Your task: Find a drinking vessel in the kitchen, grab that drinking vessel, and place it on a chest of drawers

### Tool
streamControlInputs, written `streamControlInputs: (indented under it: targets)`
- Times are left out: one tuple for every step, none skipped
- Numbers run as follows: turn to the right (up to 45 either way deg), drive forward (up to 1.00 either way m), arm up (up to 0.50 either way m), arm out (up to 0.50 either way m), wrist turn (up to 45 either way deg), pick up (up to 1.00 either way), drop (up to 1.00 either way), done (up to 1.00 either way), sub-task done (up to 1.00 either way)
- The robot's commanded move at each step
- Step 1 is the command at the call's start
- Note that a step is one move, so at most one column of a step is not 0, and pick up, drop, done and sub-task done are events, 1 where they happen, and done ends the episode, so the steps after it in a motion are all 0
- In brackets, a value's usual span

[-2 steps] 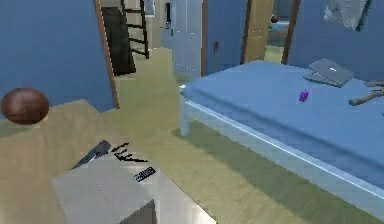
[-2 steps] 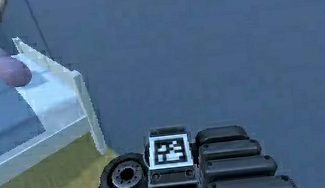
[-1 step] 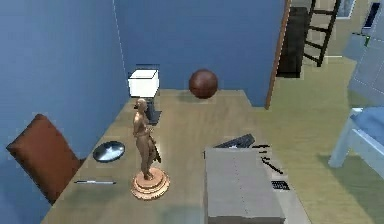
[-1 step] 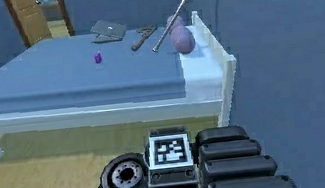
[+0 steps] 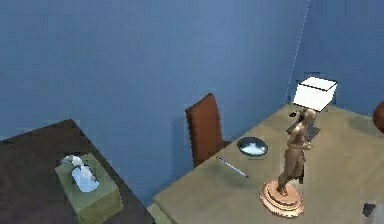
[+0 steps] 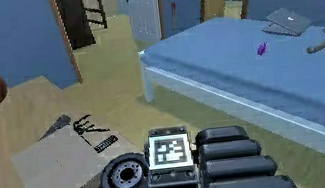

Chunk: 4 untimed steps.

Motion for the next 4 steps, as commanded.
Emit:
streamControlInputs:
  targets:
    - [-45.0,0.00,0.00,0.00,0.0,0.00,0.00,0.00,0.00]
    - [-42.0,0.00,0.00,0.00,0.0,0.00,0.00,0.00,0.00]
    - [0.0,0.05,0.00,0.00,0.0,0.00,0.00,0.00,0.00]
    - [-45.0,0.00,0.00,0.00,0.0,0.00,0.00,0.00,0.00]
